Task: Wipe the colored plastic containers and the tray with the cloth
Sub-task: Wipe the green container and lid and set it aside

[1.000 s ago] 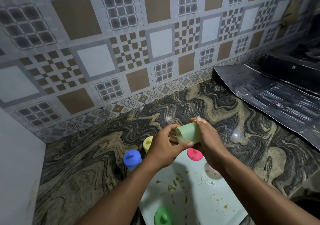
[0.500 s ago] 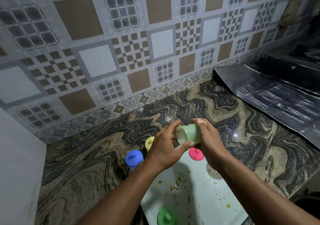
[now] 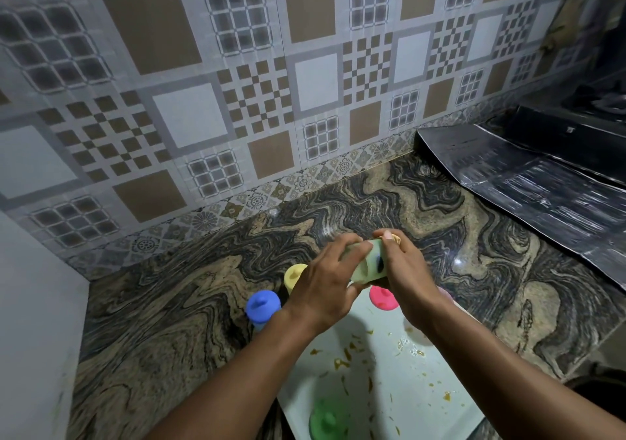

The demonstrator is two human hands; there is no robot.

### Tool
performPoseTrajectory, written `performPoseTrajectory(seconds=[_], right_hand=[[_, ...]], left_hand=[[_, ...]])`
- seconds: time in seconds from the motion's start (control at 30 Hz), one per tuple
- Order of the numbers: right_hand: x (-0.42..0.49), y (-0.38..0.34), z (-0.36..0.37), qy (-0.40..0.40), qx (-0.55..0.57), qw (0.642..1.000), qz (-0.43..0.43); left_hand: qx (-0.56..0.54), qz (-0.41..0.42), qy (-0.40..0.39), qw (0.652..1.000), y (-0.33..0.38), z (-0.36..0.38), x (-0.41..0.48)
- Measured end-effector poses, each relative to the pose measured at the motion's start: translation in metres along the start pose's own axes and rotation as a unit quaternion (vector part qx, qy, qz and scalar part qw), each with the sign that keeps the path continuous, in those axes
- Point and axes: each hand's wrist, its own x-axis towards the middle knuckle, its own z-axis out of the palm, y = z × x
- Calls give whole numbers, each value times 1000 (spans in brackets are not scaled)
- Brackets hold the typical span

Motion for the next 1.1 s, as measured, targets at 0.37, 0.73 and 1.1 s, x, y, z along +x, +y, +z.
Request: performPoseTrajectory(seconds=[0.37,0.73,1.1], right_hand=[[6,7,0,-5,8,999,41],[8,10,1,4,-32,999,26],[14,16,-8,-35,65,974,214]], left_hand=[[-7,-8,-37,999,-6,0,-2],[-59,-83,-39,994,-2,-1,-5],[-17,-47,-58,997,-10,-2,-10]])
